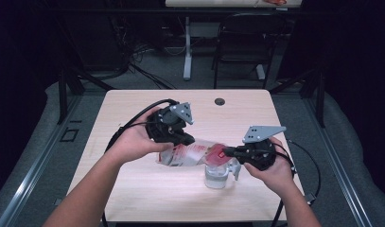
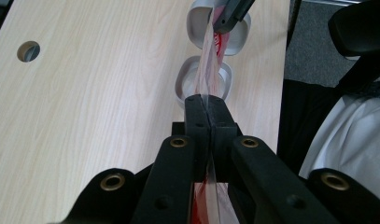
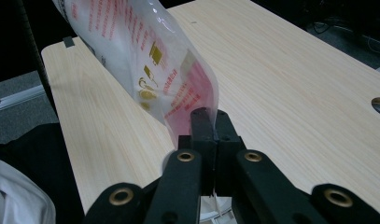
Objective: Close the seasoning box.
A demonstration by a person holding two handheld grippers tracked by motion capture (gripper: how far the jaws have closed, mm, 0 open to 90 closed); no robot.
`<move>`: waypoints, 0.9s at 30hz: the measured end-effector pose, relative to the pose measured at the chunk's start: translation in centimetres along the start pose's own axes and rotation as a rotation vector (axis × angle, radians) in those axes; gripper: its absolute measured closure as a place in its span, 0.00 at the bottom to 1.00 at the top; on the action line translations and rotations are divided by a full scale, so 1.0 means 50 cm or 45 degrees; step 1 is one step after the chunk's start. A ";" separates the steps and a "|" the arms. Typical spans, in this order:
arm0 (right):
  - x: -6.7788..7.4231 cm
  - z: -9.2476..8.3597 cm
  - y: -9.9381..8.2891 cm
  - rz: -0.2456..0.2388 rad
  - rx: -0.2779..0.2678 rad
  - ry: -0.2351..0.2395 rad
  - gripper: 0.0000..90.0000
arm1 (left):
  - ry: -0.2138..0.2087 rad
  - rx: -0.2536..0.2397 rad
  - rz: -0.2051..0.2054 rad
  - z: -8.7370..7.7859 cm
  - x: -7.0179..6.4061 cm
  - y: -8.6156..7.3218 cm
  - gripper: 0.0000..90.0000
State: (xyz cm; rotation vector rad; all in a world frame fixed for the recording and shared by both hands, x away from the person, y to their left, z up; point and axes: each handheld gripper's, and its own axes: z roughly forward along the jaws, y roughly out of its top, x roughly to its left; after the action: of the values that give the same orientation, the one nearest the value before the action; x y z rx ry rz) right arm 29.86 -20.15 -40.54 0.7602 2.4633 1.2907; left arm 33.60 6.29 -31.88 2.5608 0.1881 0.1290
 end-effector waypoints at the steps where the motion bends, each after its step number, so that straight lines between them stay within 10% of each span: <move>1: 0.000 0.000 0.000 0.001 0.000 0.000 1.00 | -0.001 -0.002 -0.005 0.000 0.000 0.000 0.99; 27: 0.002 0.002 0.001 -0.009 0.006 -0.019 1.00 | -0.011 -0.010 -0.022 0.001 0.008 -0.001 0.99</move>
State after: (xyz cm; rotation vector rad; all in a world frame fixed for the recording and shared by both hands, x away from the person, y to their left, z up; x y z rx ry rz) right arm 29.86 -20.01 -40.55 0.7584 2.4557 1.2728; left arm 33.99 6.36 -31.92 2.5512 0.2063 0.1119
